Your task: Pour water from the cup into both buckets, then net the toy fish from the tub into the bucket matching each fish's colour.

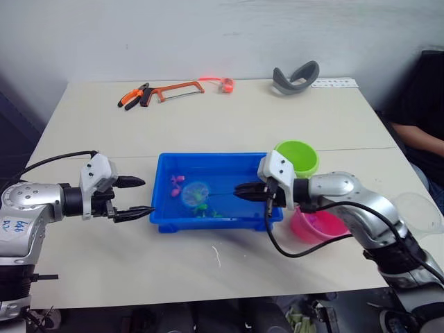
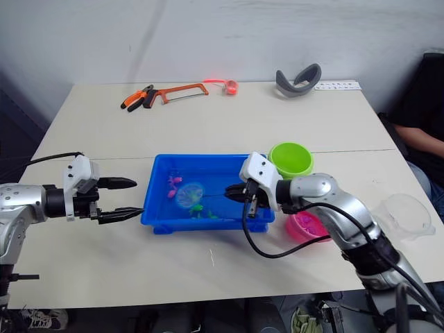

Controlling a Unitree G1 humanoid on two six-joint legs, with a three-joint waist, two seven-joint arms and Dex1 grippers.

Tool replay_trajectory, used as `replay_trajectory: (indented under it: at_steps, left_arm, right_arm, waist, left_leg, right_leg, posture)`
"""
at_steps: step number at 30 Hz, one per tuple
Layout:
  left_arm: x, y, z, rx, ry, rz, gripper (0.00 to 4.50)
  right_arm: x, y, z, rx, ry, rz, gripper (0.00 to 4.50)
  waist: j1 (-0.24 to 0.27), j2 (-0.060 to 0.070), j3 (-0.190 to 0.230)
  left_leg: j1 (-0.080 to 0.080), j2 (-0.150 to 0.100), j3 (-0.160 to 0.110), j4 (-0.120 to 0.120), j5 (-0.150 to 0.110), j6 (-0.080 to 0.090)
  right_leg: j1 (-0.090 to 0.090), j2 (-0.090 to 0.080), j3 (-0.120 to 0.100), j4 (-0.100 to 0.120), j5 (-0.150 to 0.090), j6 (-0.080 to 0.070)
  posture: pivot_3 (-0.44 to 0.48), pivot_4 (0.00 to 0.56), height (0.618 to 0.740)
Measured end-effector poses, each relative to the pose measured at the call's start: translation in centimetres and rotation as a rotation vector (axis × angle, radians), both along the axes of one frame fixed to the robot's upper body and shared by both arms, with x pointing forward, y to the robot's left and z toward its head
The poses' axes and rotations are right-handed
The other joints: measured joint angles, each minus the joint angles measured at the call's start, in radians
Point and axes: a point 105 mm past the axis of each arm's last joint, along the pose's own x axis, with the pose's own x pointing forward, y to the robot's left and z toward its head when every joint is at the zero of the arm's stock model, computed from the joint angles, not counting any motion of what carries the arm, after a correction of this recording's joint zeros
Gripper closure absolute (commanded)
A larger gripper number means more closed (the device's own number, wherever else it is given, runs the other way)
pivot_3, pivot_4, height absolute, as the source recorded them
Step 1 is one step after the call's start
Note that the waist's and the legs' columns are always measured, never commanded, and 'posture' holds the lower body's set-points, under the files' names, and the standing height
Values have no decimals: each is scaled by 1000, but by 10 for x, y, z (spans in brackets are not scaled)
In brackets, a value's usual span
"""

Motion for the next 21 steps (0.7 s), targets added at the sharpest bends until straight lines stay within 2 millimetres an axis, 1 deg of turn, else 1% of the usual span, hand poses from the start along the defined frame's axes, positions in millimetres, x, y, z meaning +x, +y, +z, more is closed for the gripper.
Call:
replay_trajectory:
  at_steps: [3, 5, 8, 13, 21]
  left_arm:
    - [-1, -1, 1, 2, -4, 3, 52]
    - [0, 1, 2, -2, -10, 14, 52]
    - [0, 3, 5, -2, -20, 27, 52]
    - [1, 4, 5, 0, -26, 36, 52]
    - [3, 4, 7, 1, -37, 43, 52]
  right_arm:
    - [5, 6, -11, -31, 29, 8, 4500]
    - [9, 8, -18, -53, 45, 5, 4500]
    - [17, 9, -26, -79, 45, -12, 4500]
    - [27, 18, -24, -58, 20, -25, 4500]
    - [30, 26, -19, -11, 20, -27, 4500]
  waist:
    - [0, 0, 0]
    - [0, 0, 0]
    - [-3, 0, 0]
    - [-11, 0, 0]
    - [-20, 0, 0]
  left_leg:
    - [-2, 0, 2, -1, 0, 0]
    - [-7, 0, 3, 1, 0, -1]
    - [-8, 0, 3, 1, 0, -1]
    - [-8, 0, 3, 1, 0, -1]
    - [-8, 0, 3, 1, 0, -1]
  right_leg:
    - [-5, 0, 1, 1, 0, 0]
    - [-10, 1, 2, 4, 0, 0]
    - [-11, 1, 2, 4, 0, 0]
    - [-11, 1, 2, 5, 0, 0]
    - [-12, 1, 1, 5, 0, 0]
  posture:
    - [0, 150, 740]
    - [0, 150, 740]
    - [0, 150, 740]
    - [0, 150, 740]
    - [0, 150, 740]
